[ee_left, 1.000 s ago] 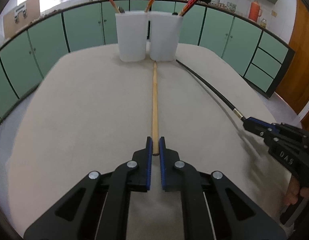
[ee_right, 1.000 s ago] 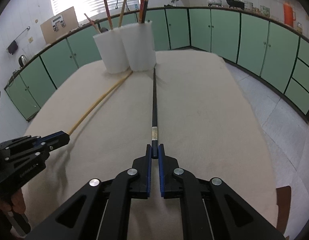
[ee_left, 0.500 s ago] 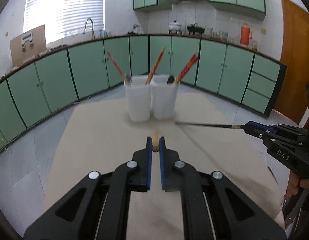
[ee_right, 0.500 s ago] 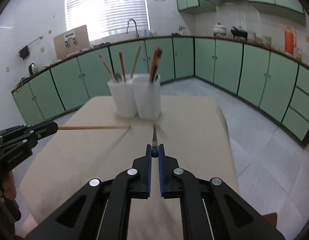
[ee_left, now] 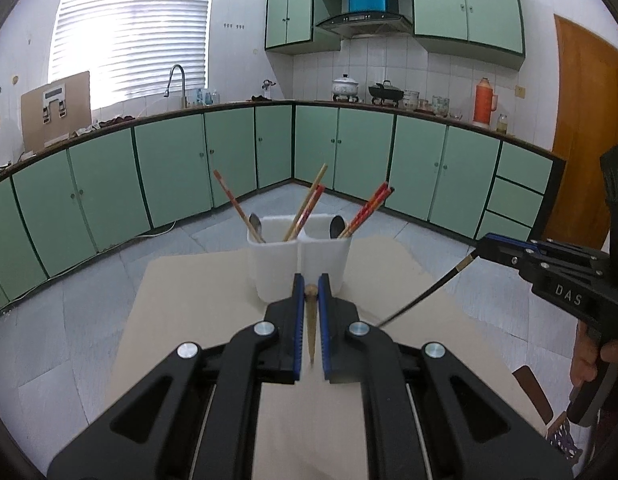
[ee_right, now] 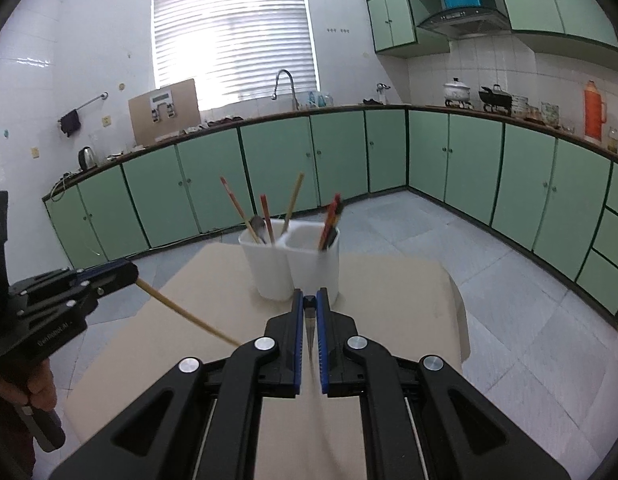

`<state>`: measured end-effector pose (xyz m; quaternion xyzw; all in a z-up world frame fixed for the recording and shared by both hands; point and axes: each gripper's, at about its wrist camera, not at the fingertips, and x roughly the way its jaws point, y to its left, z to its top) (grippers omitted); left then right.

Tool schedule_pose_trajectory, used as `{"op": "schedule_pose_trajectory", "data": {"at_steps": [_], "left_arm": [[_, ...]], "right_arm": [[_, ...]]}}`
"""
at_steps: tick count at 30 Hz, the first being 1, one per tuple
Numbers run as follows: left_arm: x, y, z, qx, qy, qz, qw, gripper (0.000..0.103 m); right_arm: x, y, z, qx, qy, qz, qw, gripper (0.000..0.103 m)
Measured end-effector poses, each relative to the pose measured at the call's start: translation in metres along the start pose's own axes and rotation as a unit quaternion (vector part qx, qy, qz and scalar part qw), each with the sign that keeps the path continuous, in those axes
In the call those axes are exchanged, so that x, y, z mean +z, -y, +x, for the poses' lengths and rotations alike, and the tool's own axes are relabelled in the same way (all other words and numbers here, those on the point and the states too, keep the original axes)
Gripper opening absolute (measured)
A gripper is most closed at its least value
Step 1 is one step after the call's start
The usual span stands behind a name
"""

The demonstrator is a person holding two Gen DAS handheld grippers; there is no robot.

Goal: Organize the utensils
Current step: 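Lift both chopsticks and carry them above the white holder, then lower both chopsticks into the white holder and open both tools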

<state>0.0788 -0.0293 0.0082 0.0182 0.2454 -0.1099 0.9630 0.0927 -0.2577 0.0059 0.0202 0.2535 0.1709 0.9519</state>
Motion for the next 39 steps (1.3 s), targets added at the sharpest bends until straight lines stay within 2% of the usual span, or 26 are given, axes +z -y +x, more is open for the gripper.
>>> {"op": "schedule_pose_trajectory", "data": {"at_steps": [16, 22, 31, 39], "left_arm": [[0.028, -0.009, -0.001, -0.009, 0.026, 0.004, 0.9996, 0.006], [0.057, -0.013, -0.007, -0.004, 0.059, 0.010, 0.9982, 0.006], [0.120, -0.013, -0.009, 0.004, 0.126, 0.015, 0.9919, 0.006], [0.159, -0.014, 0.020, 0.014, 0.163, 0.016, 0.9864, 0.006]], "right_arm": [[0.038, -0.007, 0.003, 0.026, 0.010, -0.032, 0.999, 0.006], [0.073, -0.011, -0.002, 0.041, 0.041, -0.034, 0.998, 0.006], [0.140, -0.010, -0.001, 0.034, 0.104, -0.026, 0.994, 0.006], [0.169, -0.005, 0.034, 0.011, 0.114, -0.030, 0.993, 0.006]]}}
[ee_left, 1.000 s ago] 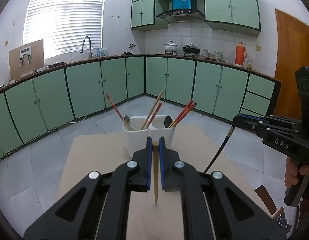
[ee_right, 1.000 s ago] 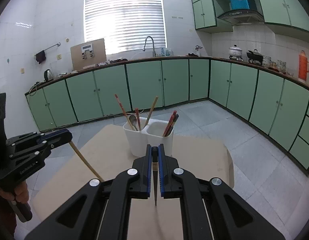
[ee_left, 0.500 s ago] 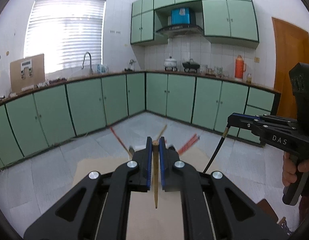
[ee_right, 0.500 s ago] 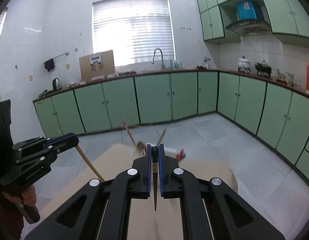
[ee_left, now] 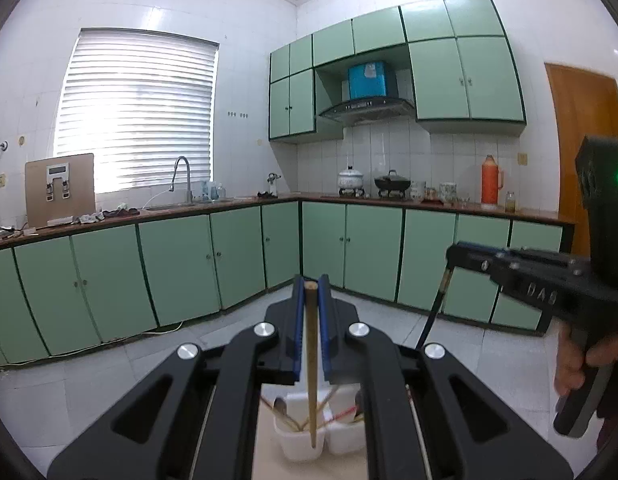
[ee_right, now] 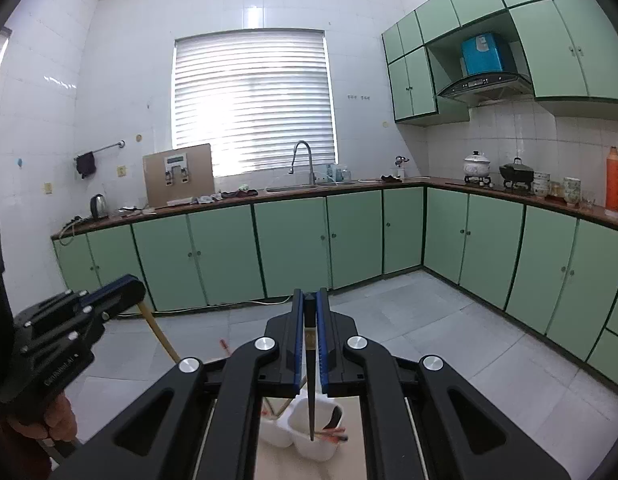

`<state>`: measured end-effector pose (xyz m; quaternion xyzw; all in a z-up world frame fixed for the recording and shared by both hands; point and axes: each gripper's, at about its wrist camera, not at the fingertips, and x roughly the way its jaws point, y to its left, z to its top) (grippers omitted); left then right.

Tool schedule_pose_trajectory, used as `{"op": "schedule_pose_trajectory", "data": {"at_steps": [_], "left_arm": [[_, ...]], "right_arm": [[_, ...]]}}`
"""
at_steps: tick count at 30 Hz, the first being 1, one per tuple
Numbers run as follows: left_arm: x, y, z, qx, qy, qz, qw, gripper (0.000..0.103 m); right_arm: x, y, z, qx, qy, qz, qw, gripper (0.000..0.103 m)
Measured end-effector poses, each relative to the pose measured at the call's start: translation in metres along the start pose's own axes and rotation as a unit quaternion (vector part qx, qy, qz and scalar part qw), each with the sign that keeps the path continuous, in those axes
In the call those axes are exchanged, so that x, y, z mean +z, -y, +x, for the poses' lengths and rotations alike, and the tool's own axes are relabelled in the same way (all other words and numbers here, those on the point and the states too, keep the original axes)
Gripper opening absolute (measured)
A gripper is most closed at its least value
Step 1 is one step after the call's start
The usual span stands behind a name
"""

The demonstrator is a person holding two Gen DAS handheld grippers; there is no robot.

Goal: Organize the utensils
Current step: 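Lower both chopsticks into the white holder and open both tools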

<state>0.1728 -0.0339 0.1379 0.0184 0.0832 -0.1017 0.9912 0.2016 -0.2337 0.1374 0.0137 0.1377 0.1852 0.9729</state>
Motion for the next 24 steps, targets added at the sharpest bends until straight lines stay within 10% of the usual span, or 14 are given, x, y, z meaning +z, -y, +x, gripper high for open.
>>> {"op": "schedule_pose_trajectory", "data": {"at_steps": [24], "left_arm": [[-0.084, -0.028, 0.118, 0.005, -0.096, -0.023, 0.9951, 0.007]], "right_arm": [[-0.077, 0.019, 0.093, 0.003, -0.089, 0.018, 0.996, 0.007]]}}
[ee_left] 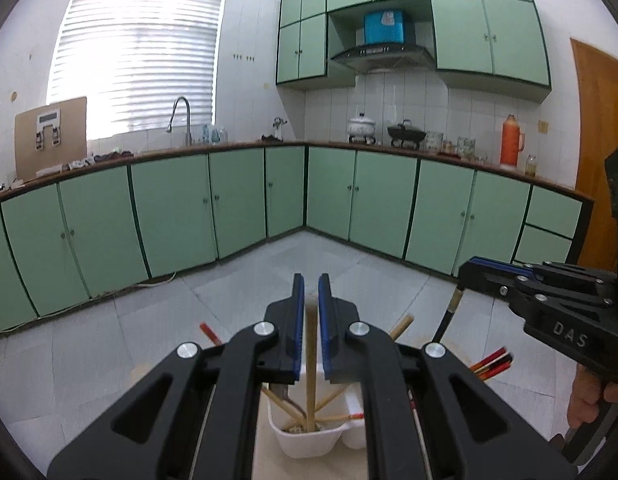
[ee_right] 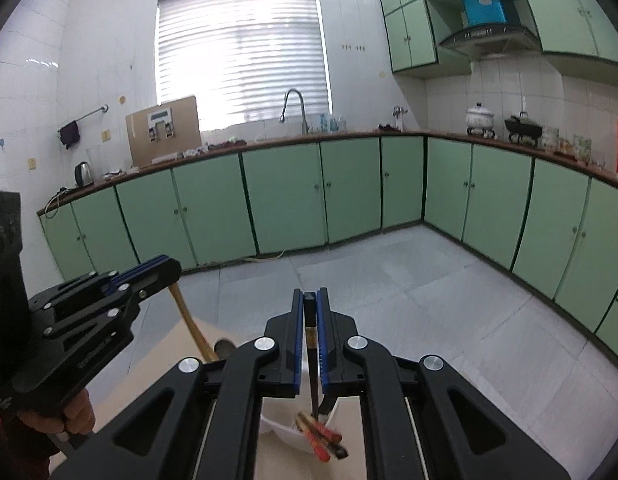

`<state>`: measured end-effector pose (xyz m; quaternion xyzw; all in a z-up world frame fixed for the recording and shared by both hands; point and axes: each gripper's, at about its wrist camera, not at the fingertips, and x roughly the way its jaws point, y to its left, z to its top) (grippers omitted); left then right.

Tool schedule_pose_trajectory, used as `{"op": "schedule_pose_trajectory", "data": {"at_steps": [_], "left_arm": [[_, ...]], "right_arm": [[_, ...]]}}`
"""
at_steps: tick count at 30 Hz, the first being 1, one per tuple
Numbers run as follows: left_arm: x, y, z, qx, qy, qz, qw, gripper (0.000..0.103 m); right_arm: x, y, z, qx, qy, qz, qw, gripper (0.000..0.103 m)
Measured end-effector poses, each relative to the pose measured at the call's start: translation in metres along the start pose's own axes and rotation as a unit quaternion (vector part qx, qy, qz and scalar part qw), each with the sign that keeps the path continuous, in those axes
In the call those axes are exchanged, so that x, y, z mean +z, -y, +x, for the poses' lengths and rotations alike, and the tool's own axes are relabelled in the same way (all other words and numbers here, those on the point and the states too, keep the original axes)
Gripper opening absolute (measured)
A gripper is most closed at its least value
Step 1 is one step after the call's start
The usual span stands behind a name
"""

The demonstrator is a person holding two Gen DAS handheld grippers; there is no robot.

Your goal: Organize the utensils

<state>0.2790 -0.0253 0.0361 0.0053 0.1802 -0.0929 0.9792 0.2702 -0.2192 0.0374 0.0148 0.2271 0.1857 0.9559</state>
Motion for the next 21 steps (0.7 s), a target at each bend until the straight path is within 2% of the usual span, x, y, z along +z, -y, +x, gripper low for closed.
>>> {"op": "schedule_pose_trajectory", "data": {"at_steps": [6, 7, 9, 10, 11, 13, 16, 21], "left_arm": [[-0.015, -0.007, 0.006, 0.003, -0.019, -0.004, 0.9998, 0.007], [-0.016, -0.009, 0.006, 0.003, -0.022, -0.005, 0.9997, 0.010], [-0.017, -0.011, 0.004, 0.005, -0.024, -0.009, 0.9997, 0.023], [-0.017, -0.013, 0.002, 0.006, -0.023, -0.012, 0.9997, 0.033], [-0.017, -0.014, -0.002, 0.007, -0.019, -0.016, 0.9997, 0.037], [-0.016, -0.016, -0.009, 0.008, -0.013, -0.019, 0.9997, 0.041], [-0.015, -0.018, -0.022, 0.010, -0.005, -0.026, 0.9996, 0.054], [-0.022, -0.017, -0.050, 0.017, 0.006, -0.025, 0.9995, 0.067]], "right_arm": [[-0.020, 0.005, 0.004, 0.007, -0.028, 0.013, 0.999, 0.008], [-0.022, 0.006, 0.002, 0.008, -0.030, 0.015, 0.999, 0.009], [-0.022, 0.008, -0.003, 0.008, -0.028, 0.019, 0.999, 0.015], [-0.023, 0.008, -0.006, 0.008, -0.025, 0.020, 0.999, 0.019], [-0.023, 0.008, -0.010, 0.008, -0.021, 0.021, 1.000, 0.022], [-0.022, 0.008, -0.019, 0.005, -0.011, 0.023, 1.000, 0.029], [-0.021, 0.010, -0.033, -0.001, 0.001, 0.029, 1.000, 0.048], [-0.032, 0.011, -0.058, -0.003, 0.018, 0.039, 0.999, 0.060]]}}
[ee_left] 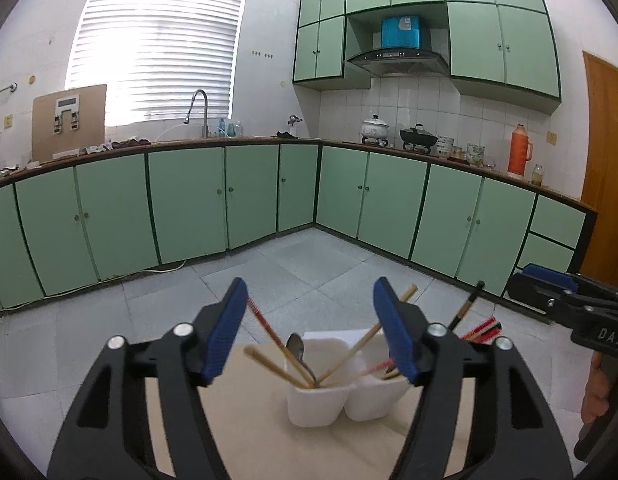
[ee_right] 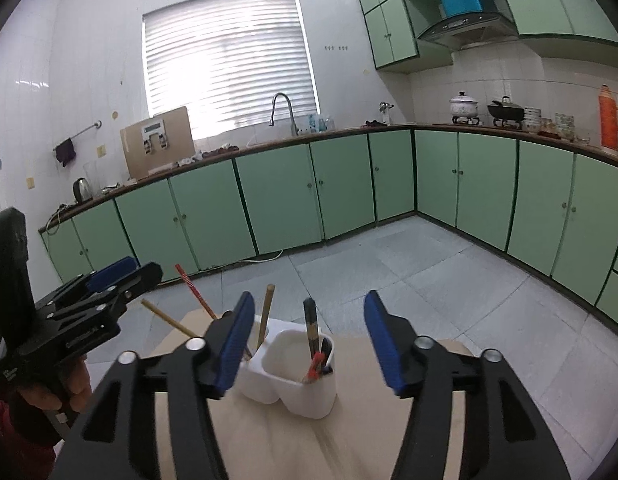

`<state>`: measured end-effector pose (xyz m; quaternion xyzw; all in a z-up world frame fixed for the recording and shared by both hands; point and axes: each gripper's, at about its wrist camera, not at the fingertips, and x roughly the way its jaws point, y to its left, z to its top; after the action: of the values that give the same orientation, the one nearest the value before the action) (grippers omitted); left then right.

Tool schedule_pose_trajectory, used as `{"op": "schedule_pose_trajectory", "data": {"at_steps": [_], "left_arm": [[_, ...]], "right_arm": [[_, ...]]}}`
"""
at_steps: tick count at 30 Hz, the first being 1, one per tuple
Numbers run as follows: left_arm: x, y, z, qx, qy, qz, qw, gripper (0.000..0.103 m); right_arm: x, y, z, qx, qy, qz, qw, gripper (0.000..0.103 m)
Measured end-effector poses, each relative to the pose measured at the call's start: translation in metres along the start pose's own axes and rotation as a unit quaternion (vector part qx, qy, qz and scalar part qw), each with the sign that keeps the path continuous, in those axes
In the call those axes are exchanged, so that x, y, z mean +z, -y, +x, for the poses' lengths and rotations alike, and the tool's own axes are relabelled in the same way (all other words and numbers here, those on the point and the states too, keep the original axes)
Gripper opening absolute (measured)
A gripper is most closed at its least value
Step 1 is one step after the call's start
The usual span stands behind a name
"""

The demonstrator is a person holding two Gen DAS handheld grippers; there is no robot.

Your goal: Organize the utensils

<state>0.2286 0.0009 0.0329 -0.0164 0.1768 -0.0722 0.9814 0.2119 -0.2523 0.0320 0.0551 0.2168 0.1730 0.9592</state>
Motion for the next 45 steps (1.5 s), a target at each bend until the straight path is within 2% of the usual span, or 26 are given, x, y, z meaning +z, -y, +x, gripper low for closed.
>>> {"op": "schedule_pose_trajectory", "data": {"at_steps": [8, 14, 18, 24, 30, 45], "left_arm": [[-0.032, -0.002, -0.043, 0.009, -0.006, -0.006, 0.9999, 0.085], [-0.056, -0.001, -0.071, 0.024, -0.016, 0.004, 0.9996, 0.090], [-0.070, 0.003, -0.088, 0.019, -0.025, 0.005, 0.9995, 0.094], [-0.086, 0.013, -0.119, 0.006, -0.026, 0.007, 0.9996, 0.096], [-0.088, 0.022, -0.147, -0.003, -0.017, 0.008, 0.9998, 0.097], [-0.060, 0.037, -0.206, 0.007, 0.023, 0.023, 0.9994, 0.097]], "right_arm": [[-0.036, -0.007, -0.030, -0.008, 0.001, 0.008, 1.000, 0.069], [-0.062, -0.015, -0.048, -0.020, -0.009, 0.004, 1.000, 0.076], [-0.078, -0.021, -0.062, -0.013, -0.012, 0.013, 1.000, 0.089], [-0.095, -0.032, -0.081, 0.000, -0.019, 0.020, 1.000, 0.097], [-0.097, -0.045, -0.102, -0.005, -0.007, 0.014, 1.000, 0.097], [-0.075, -0.074, -0.160, -0.011, 0.024, -0.011, 1.000, 0.097]]}}
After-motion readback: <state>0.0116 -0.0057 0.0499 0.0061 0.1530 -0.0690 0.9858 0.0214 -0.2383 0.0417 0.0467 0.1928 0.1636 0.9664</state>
